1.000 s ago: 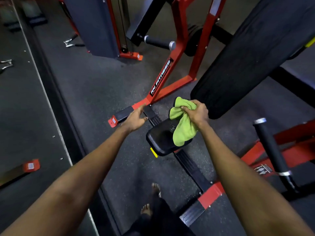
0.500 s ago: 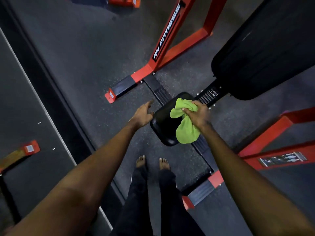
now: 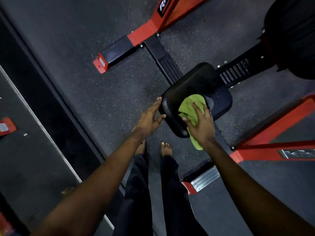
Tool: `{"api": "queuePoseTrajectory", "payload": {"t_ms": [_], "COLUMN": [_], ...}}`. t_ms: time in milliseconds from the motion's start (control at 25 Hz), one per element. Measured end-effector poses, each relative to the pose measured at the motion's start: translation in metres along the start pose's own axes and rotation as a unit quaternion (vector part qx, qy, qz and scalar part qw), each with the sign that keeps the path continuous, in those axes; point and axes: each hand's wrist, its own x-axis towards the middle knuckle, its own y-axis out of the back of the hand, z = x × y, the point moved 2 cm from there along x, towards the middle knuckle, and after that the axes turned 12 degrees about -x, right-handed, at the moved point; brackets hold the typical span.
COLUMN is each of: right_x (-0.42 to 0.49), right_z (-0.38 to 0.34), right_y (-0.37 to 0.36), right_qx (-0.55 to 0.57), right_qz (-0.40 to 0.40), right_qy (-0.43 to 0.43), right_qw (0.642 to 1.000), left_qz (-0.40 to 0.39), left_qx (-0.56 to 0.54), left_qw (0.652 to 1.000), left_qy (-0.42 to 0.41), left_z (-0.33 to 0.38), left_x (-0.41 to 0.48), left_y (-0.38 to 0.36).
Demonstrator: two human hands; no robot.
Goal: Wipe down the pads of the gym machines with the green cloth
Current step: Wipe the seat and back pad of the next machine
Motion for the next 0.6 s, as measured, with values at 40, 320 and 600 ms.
{"api": "queuePoseTrajectory", "payload": {"t_ms": [40,320,600], "right_x": [0.014,0.081,-0.043], "right_z": [-0.002,-0.031,-0.03], "right_y": [0.0,0.003,-0.018], "right_qx": [-0.01,-0.065,-0.089], "right_qz": [0.016,0.049,0.04], "right_qy": [-0.001,0.003,0.086], "right_qw": [1.0,0.997,0.991], "left_qz": [0.012,0.018,-0.074], "left_qx": [-0.018,-0.136,-0.178], "left_qw": [1.0,0.99,0.98], "left_qy": [-0.008,0.022,0.038], "left_z": [-0.006,-0.015,-0.017], "left_x": [0.0,0.005,0.031], "left_y": [-0.003,0.013,0.053]}}
